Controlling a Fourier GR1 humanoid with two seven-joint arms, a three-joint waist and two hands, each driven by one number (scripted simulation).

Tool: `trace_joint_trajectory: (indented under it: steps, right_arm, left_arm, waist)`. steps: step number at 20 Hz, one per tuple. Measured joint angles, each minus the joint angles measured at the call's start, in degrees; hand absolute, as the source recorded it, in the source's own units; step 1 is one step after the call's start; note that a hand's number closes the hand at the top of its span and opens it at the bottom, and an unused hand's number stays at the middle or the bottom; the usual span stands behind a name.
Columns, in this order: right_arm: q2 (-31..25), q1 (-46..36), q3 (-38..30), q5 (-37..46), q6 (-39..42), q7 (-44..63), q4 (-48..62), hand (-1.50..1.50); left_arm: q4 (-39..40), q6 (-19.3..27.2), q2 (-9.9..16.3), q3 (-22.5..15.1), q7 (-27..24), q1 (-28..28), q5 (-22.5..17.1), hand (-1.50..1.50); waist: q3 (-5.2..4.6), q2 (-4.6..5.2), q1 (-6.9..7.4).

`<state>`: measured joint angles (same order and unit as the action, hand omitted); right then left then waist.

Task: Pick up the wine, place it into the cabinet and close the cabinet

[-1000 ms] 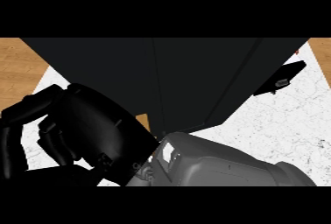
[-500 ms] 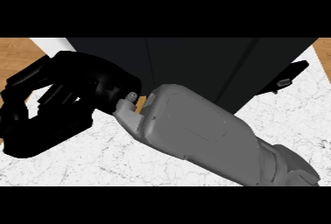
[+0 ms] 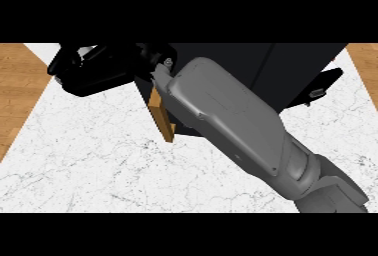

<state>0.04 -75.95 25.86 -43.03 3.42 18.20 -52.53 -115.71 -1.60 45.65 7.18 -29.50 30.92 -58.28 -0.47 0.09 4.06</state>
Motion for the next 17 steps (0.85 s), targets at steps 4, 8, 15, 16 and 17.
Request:
trace_joint_trajectory:
  steps: [4, 8, 15, 16, 17]
  right_arm:
    - [0.0, 0.5, -0.1, 0.4, 2.0, -3.2, 2.1, 1.5]
    - [0.0, 0.9, 0.1, 0.9, 3.9, -6.6, 3.1, 1.5]
    - [0.0, 1.2, 0.2, -0.4, 6.0, -10.4, 3.6, 1.5]
    - [0.0, 1.3, 0.1, -0.6, 6.4, -10.8, 3.7, 1.5]
    - [0.0, 1.2, 0.3, -0.8, 6.4, -11.1, 3.8, 1.5]
  left_arm:
    - [-0.7, -0.4, 0.0, 0.4, 0.6, 0.6, 0.2, -1.5]
    - [-1.0, -1.3, 0.3, 0.3, 1.4, 0.0, -0.2, -1.5]
    - [-2.8, -0.7, -0.1, -1.5, 2.7, -1.7, -1.0, -1.5]
    - [-3.0, -0.7, -0.2, -1.9, 3.0, -1.8, -1.1, -1.5]
    - [-3.3, -0.7, -0.2, -2.3, 3.3, -2.0, -1.3, -1.5]
  waist:
    - [-0.39, -0.96, 0.25]
    - [-0.84, -1.35, 0.1]
    - [-1.66, -1.33, -0.52]
    - [-1.72, -1.31, -0.56]
    - [-1.76, -1.31, -0.65]
